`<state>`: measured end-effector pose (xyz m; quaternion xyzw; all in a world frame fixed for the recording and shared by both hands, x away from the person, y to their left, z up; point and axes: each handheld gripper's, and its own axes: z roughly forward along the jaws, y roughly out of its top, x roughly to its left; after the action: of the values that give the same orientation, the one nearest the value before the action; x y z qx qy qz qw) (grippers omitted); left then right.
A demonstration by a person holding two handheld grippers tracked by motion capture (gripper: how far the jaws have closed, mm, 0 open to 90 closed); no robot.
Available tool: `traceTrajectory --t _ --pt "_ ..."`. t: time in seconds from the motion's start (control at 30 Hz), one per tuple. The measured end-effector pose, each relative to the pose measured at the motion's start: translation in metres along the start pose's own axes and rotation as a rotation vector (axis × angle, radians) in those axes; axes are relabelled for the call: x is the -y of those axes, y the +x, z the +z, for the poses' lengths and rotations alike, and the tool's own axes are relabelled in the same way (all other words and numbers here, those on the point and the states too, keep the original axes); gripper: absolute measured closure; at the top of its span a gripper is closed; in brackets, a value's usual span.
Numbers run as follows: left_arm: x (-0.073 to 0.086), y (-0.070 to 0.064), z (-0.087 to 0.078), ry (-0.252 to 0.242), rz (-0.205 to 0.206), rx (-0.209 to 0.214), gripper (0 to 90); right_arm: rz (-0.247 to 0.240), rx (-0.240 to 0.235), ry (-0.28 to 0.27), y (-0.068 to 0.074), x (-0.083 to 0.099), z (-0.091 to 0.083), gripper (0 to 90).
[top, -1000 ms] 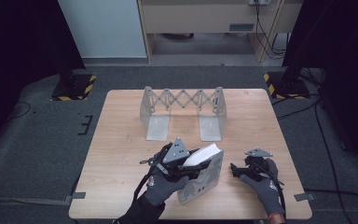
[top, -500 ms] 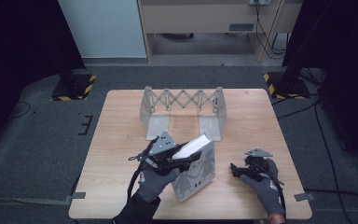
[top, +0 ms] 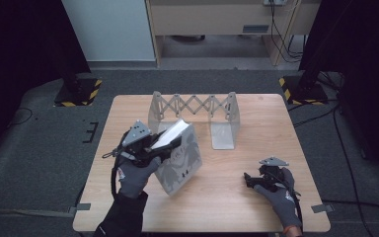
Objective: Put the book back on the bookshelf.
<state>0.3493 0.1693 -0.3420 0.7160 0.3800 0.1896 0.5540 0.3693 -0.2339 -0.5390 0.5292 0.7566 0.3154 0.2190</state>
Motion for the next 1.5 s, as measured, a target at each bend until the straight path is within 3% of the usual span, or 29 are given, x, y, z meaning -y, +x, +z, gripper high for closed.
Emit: traceTrajectory --t 0.13,0.33,0.77,1.17,1.5 --pt "-0.009 0.016 -0.004 -0.012 -0.005 -0.073 51.9 0.000 0.000 0.000 0.000 0.000 0.000 3.0" --pt "-0.017 0.041 -0.003 -0.024 -0.049 -0.139 51.9 0.000 0.000 -0.001 0.000 0.000 0.000 3.0" --pt "-0.033 0.070 0.028 -0.001 -0.064 -0.256 51.9 0.001 -0.003 0.000 0.000 0.000 0.000 3.0" --pt "-0.034 0.089 0.077 0.021 -0.068 -0.337 51.9 0.005 -0.004 0.000 0.000 0.000 0.000 3.0" --pt "-0.016 0.100 0.103 0.050 -0.070 -0.352 51.8 0.003 -0.004 -0.001 0.000 0.000 0.000 3.1"
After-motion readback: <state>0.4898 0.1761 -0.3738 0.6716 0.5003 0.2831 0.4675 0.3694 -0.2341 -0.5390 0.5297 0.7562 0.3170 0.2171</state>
